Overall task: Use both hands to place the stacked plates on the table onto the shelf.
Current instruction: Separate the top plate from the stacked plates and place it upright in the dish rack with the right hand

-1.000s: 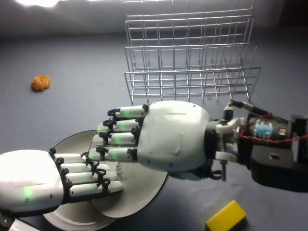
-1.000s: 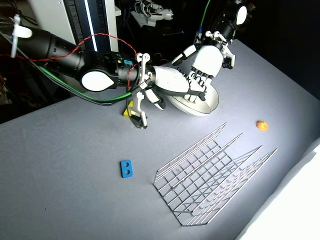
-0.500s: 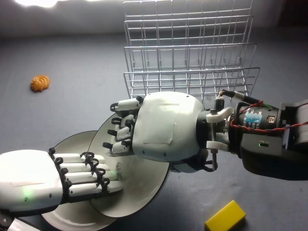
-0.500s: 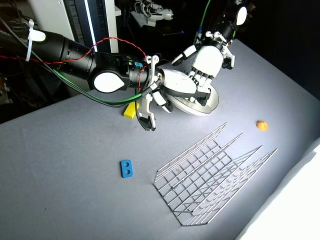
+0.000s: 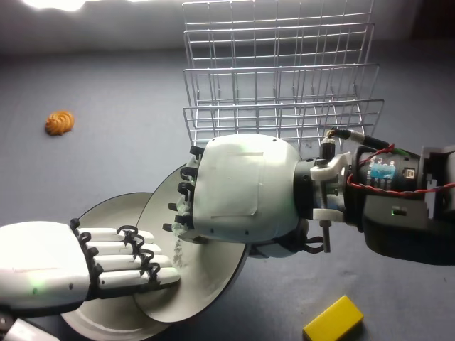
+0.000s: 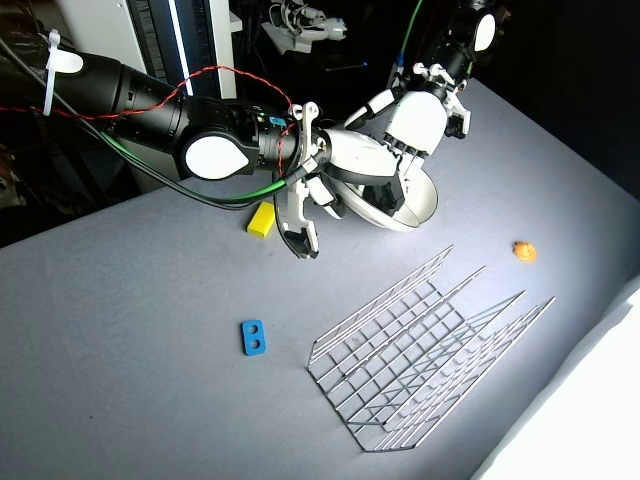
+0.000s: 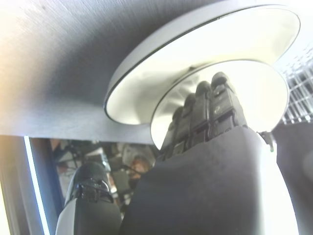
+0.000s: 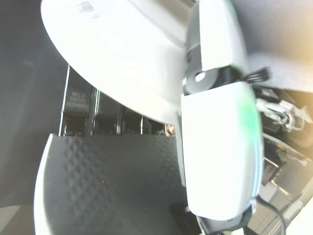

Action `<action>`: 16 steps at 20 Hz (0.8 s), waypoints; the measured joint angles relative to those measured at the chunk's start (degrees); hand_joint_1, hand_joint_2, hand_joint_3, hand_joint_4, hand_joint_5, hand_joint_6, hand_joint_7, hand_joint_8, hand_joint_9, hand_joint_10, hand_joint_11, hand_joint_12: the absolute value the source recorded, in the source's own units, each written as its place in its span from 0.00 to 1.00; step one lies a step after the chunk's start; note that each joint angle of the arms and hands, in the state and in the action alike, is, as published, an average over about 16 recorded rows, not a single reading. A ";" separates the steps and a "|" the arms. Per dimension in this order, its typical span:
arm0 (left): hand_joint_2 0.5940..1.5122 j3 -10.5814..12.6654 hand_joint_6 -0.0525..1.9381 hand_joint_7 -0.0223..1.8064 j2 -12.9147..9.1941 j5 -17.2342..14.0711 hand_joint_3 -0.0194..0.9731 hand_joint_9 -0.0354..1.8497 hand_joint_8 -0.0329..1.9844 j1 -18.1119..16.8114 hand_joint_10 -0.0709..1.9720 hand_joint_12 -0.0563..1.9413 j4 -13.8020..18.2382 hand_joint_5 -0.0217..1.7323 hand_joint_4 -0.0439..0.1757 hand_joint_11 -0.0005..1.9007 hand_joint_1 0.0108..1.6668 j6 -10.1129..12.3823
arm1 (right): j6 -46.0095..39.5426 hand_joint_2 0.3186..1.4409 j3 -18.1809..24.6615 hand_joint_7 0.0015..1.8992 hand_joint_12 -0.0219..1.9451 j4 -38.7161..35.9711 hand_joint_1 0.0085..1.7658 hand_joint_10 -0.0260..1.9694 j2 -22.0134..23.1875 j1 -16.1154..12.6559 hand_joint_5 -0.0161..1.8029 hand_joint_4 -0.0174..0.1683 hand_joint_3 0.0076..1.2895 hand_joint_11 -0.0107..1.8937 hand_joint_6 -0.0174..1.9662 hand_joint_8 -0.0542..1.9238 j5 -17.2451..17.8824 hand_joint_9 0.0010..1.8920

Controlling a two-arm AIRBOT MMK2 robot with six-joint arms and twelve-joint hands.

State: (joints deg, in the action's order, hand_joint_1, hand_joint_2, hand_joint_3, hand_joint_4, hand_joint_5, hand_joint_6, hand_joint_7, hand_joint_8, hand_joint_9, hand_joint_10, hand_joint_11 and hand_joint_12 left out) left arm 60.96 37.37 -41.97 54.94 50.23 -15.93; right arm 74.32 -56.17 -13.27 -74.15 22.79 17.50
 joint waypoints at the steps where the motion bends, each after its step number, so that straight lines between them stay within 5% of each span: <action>1: 0.53 0.43 0.01 0.01 0.03 -0.08 0.04 0.03 0.01 -0.16 0.04 0.03 -0.44 0.01 0.22 0.01 0.00 -0.03 | -0.04 0.56 0.30 0.47 0.52 0.04 0.71 0.13 0.23 -0.12 0.46 0.07 0.00 0.41 0.32 0.29 0.00 0.53; 7: 0.53 3.79 0.02 0.02 -0.15 -1.14 0.04 0.03 0.01 -1.56 0.04 0.03 -3.76 0.01 0.23 0.01 0.00 -0.25 | -0.29 0.54 2.33 0.50 0.52 0.87 0.71 0.31 1.71 -1.00 0.47 0.08 0.00 0.47 0.48 0.43 -0.36 0.56; 16: 0.52 9.40 0.04 0.02 -1.41 -1.94 0.04 0.03 0.01 -4.40 0.04 0.03 -8.75 0.03 0.21 0.01 0.00 -0.38 | -0.51 0.54 6.04 0.53 0.53 2.79 0.73 0.49 4.44 -3.29 0.49 0.10 0.00 0.47 0.55 0.47 -1.01 0.54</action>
State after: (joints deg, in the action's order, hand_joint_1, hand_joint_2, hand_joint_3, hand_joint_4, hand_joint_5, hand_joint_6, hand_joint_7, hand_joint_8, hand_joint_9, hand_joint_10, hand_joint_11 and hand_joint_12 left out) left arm 70.36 35.96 -43.91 50.54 41.48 -16.31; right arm 73.80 -50.13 -10.49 -69.71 19.50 16.49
